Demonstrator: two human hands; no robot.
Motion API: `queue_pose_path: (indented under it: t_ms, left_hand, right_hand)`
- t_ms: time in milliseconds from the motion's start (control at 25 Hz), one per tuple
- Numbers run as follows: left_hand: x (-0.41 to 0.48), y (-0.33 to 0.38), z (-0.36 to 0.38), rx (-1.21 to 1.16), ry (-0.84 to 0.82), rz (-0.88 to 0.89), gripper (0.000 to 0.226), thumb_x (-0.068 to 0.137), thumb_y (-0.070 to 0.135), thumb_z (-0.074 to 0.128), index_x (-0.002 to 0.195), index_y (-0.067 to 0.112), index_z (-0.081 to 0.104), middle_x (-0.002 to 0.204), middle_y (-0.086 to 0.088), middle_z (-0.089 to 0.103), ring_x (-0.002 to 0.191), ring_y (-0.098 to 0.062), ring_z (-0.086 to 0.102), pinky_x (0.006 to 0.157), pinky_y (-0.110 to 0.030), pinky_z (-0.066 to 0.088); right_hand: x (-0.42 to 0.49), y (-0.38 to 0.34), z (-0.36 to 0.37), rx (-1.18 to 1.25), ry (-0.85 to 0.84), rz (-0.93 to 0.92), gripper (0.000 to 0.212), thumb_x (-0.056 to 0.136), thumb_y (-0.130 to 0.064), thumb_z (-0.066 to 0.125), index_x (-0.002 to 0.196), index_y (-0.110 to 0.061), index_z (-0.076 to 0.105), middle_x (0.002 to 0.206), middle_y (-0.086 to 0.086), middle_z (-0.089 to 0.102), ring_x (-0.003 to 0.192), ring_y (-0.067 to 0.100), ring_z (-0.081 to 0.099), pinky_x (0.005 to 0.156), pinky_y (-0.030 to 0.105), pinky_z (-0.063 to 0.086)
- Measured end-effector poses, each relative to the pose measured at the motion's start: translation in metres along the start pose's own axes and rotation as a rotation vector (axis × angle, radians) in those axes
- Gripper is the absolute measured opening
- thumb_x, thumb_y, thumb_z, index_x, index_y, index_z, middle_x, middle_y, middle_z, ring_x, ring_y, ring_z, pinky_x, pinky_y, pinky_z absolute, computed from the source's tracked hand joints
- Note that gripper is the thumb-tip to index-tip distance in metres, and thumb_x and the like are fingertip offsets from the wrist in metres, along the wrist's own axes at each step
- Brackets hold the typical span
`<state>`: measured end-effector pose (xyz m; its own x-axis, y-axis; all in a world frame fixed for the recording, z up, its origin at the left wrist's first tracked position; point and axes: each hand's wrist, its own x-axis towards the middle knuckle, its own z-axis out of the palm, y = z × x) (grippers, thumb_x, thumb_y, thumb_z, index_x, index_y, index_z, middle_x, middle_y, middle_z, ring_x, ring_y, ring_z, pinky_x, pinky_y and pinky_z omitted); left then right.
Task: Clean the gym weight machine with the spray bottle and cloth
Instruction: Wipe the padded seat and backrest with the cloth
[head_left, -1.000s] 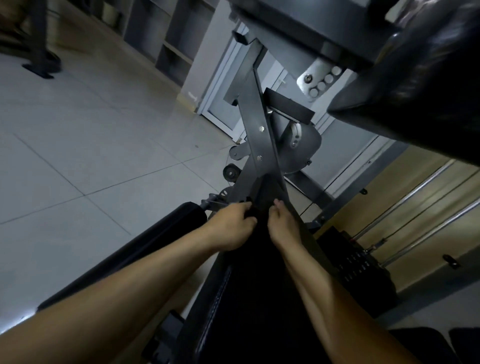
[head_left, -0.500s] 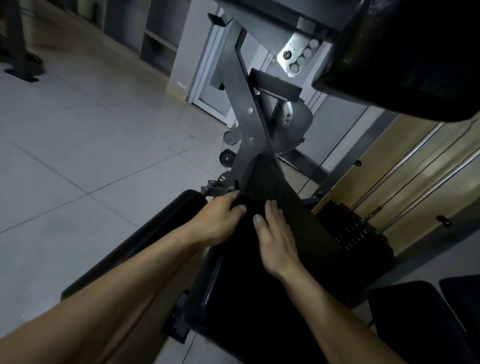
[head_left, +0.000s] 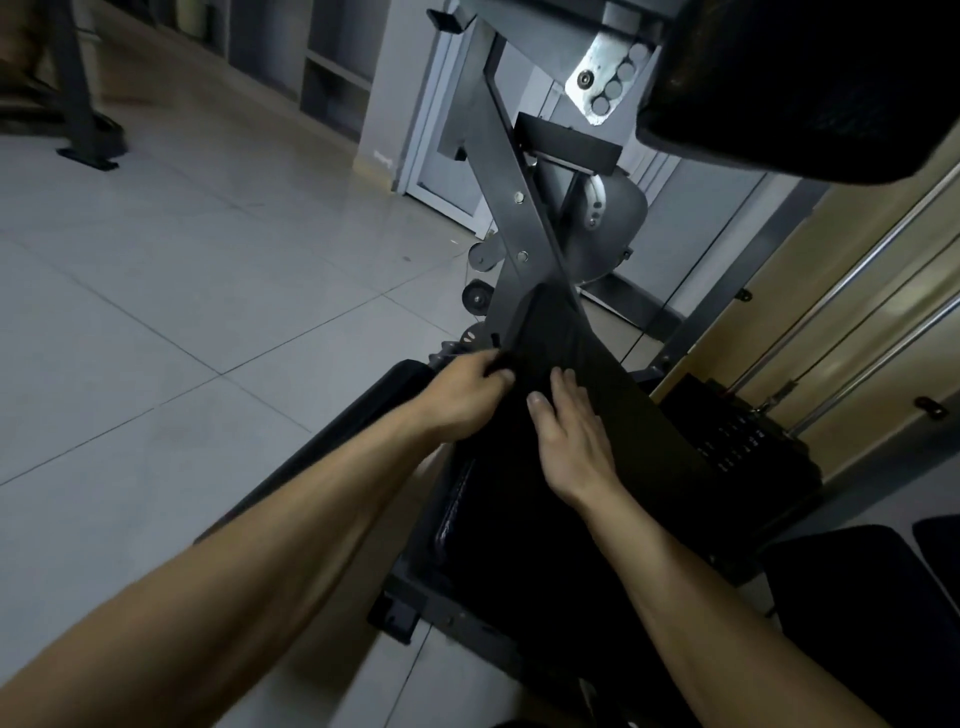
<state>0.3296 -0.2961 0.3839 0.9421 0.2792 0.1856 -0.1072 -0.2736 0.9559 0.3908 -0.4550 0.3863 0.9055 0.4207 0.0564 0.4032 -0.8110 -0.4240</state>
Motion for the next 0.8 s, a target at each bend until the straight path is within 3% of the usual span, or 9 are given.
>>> queue_pose_path:
  t_ms: [120,200,320,400,520,680,800]
  left_hand:
    - [-0.090,-0.002,-0.015,-0.135,-0.038,0.070,0.031,0.105,0.023,0.050,0.133,0.026,0.062,0.124,0.011,0.068,0.111,-0.002,0.064,0.094,-0.019,0.048]
    - [-0.120,-0.002,-0.019,-0.114,-0.104,0.091,0.032,0.102,0.031,0.049,0.132,0.031,0.062,0.123,0.010,0.070,0.114,-0.005,0.065,0.096,-0.026,0.051]
    - [-0.083,0.004,-0.018,-0.064,-0.108,0.088,0.021,0.105,0.016,0.051,0.117,0.024,0.066,0.106,0.006,0.072,0.103,-0.012,0.068,0.087,-0.024,0.053]
    - [-0.045,0.000,-0.019,-0.061,-0.154,0.031,0.017,0.104,0.016,0.052,0.111,0.013,0.068,0.097,-0.001,0.071,0.099,-0.023,0.068,0.085,-0.031,0.053]
    - [-0.045,0.002,-0.018,-0.071,-0.100,0.008,0.024,0.102,0.018,0.053,0.119,0.011,0.068,0.110,-0.010,0.073,0.105,-0.026,0.069,0.096,-0.042,0.055]
    - [-0.150,0.030,-0.020,-0.201,-0.016,0.006,0.035,0.105,0.012,0.052,0.111,0.045,0.061,0.104,0.029,0.071,0.104,0.011,0.064,0.087,-0.010,0.049]
    - [-0.174,0.027,-0.017,-0.182,0.035,0.051,0.038,0.106,0.012,0.049,0.105,0.049,0.056,0.099,0.045,0.064,0.101,0.018,0.060,0.082,-0.004,0.046]
  right_hand:
    - [-0.003,-0.003,0.000,0.004,-0.001,0.014,0.064,0.108,-0.056,0.022,0.165,-0.030,0.007,0.173,-0.008,0.000,0.159,0.014,-0.002,0.126,0.043,-0.002]
    - [-0.004,-0.005,-0.001,-0.007,-0.009,0.024,0.065,0.108,-0.057,0.021,0.165,-0.029,0.007,0.173,-0.006,0.000,0.159,0.015,-0.002,0.126,0.043,-0.002]
    - [-0.007,-0.007,-0.001,-0.012,-0.020,0.026,0.066,0.107,-0.058,0.020,0.165,-0.029,0.007,0.173,-0.006,0.000,0.159,0.015,-0.002,0.126,0.043,-0.002]
    - [-0.005,-0.005,-0.001,0.003,-0.010,0.025,0.066,0.107,-0.058,0.021,0.165,-0.029,0.007,0.173,-0.005,0.001,0.159,0.016,-0.002,0.127,0.044,-0.001]
    - [-0.004,-0.003,-0.002,0.005,-0.006,0.008,0.066,0.108,-0.057,0.022,0.165,-0.027,0.008,0.173,-0.003,0.001,0.159,0.017,-0.002,0.127,0.045,0.000]
    - [0.001,-0.004,-0.002,-0.004,0.002,0.020,0.065,0.108,-0.056,0.022,0.165,-0.027,0.010,0.173,-0.001,0.001,0.159,0.019,-0.002,0.127,0.047,0.000]
    - [-0.020,-0.016,-0.007,-0.026,0.002,0.042,0.065,0.108,-0.055,0.022,0.165,-0.025,0.013,0.173,0.004,0.004,0.159,0.024,0.002,0.128,0.051,0.006]
